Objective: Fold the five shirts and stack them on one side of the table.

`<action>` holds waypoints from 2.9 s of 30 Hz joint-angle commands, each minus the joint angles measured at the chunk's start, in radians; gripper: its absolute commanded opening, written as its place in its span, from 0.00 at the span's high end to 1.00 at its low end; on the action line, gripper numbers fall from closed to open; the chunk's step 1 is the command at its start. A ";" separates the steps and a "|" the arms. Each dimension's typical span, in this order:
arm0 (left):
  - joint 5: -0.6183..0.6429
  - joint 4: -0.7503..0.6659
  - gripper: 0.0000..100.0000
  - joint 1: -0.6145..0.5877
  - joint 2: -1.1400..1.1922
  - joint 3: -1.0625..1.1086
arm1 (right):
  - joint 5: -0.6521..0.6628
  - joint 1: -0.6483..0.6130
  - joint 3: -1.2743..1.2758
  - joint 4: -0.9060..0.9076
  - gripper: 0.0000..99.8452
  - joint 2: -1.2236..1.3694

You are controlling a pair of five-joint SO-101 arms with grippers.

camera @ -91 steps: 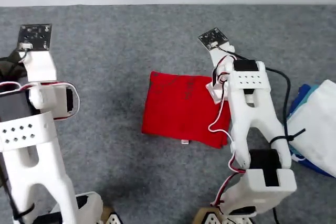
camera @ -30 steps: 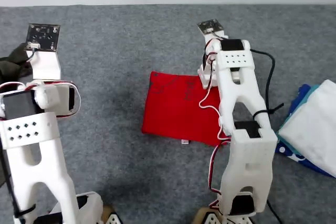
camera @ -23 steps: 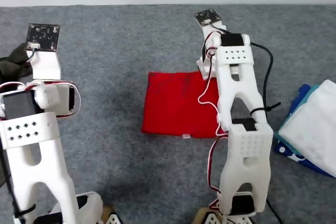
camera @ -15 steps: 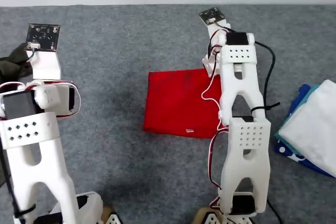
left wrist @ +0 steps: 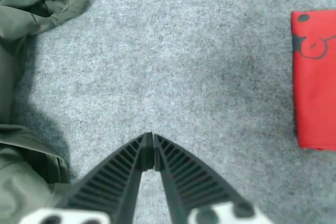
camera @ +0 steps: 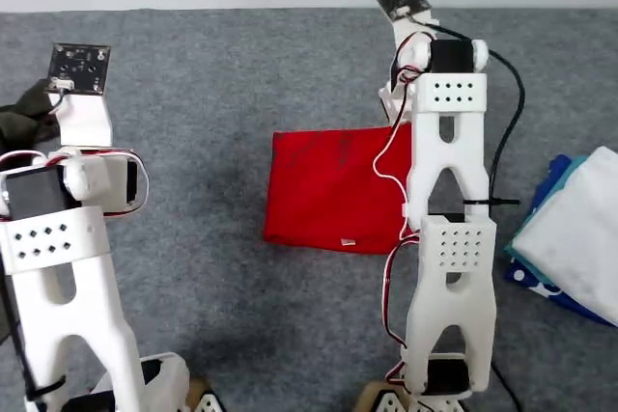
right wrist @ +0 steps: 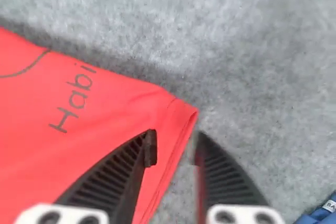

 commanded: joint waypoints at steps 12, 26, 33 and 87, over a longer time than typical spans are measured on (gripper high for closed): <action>-0.005 -0.015 0.99 -0.006 -0.029 -0.005 | -0.018 -0.113 0.861 0.024 0.99 -0.309; -0.003 -0.015 0.99 -0.006 -0.029 -0.005 | -0.020 -0.116 0.939 -0.007 0.99 -0.515; -0.002 0.075 0.99 -0.008 -0.031 -0.031 | -0.020 -0.114 0.945 0.027 0.92 -0.674; -0.100 0.167 0.99 -0.120 -0.029 -0.027 | 0.468 0.160 0.931 -0.435 0.99 -0.364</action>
